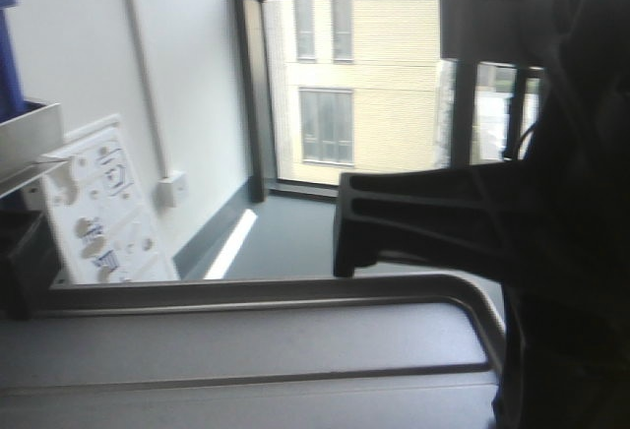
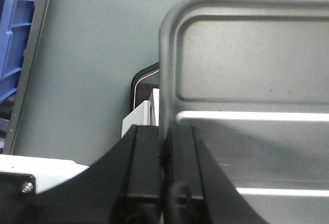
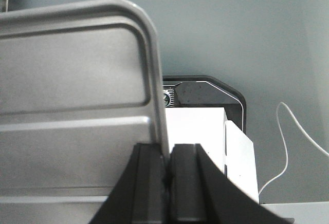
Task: Grab silver tray and stack on right shelf
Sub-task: 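Keep holding the tray while the base drives across the room, then carry the tray with both grippers up to the other shelf rack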
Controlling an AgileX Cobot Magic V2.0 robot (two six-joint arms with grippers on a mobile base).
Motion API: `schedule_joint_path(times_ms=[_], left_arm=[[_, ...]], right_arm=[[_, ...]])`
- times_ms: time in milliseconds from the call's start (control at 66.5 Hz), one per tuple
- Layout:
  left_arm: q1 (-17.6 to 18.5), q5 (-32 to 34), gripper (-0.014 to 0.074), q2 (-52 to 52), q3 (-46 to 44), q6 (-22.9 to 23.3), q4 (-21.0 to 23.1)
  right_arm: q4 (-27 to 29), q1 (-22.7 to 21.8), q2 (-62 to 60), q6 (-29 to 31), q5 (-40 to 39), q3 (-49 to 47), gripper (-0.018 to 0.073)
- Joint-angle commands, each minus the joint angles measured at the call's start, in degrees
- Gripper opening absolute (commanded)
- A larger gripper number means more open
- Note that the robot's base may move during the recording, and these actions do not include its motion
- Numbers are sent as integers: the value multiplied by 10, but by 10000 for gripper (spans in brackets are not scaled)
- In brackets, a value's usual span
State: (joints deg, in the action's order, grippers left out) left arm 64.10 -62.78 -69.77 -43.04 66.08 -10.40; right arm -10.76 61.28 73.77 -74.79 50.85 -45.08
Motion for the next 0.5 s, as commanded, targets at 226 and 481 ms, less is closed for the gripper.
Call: schedule_joint_path(times_ms=[226,481], left_arm=[[4,-139,-100,12,-8,-8,-17],[4,-139,-100,12,-8,-8,-17]], right_arm=[[-40,-5,-17,-5,27,-16,70],[-40,-5,-17,-5,28,-16,70]])
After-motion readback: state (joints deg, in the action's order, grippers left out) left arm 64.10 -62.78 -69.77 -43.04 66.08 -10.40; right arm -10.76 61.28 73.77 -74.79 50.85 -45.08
